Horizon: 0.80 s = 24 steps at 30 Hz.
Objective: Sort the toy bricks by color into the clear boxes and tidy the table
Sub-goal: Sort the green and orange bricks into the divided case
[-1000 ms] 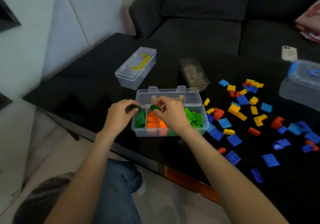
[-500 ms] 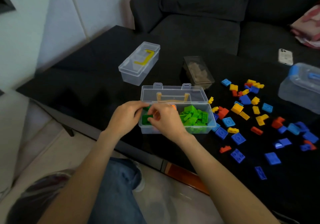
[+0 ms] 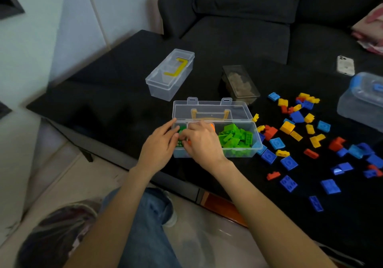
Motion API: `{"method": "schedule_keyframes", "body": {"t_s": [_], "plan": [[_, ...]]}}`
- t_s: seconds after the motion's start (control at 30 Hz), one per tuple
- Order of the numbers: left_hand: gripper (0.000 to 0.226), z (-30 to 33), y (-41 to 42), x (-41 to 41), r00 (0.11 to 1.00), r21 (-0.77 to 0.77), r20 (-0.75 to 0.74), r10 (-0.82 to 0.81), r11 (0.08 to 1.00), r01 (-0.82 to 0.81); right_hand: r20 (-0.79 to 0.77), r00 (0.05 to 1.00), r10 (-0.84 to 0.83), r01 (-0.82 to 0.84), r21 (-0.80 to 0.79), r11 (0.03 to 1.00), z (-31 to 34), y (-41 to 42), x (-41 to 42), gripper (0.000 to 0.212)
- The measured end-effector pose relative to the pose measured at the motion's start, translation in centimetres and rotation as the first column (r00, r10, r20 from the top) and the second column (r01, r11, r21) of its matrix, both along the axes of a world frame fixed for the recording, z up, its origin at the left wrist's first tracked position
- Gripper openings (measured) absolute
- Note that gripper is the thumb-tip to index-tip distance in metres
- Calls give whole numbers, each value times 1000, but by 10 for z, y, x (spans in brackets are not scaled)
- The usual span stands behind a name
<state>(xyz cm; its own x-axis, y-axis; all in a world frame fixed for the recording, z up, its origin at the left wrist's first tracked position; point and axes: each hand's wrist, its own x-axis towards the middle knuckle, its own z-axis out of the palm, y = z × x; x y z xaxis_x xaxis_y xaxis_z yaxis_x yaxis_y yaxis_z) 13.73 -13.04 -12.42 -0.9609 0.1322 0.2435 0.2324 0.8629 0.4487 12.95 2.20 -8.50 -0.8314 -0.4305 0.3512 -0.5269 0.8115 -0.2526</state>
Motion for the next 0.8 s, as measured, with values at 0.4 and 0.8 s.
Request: {"method": "schedule_keyframes", "body": {"t_s": [0.4,0.8], "plan": [[51,8,12,1,989,373,150,-14,927,-44,180,982,-58,63,-22,998,5,2,-10,17],[28,58,75,-13,981,239,-175,-79,963,120,122,991,-49,63,-112,992,22,110,11,20]]}}
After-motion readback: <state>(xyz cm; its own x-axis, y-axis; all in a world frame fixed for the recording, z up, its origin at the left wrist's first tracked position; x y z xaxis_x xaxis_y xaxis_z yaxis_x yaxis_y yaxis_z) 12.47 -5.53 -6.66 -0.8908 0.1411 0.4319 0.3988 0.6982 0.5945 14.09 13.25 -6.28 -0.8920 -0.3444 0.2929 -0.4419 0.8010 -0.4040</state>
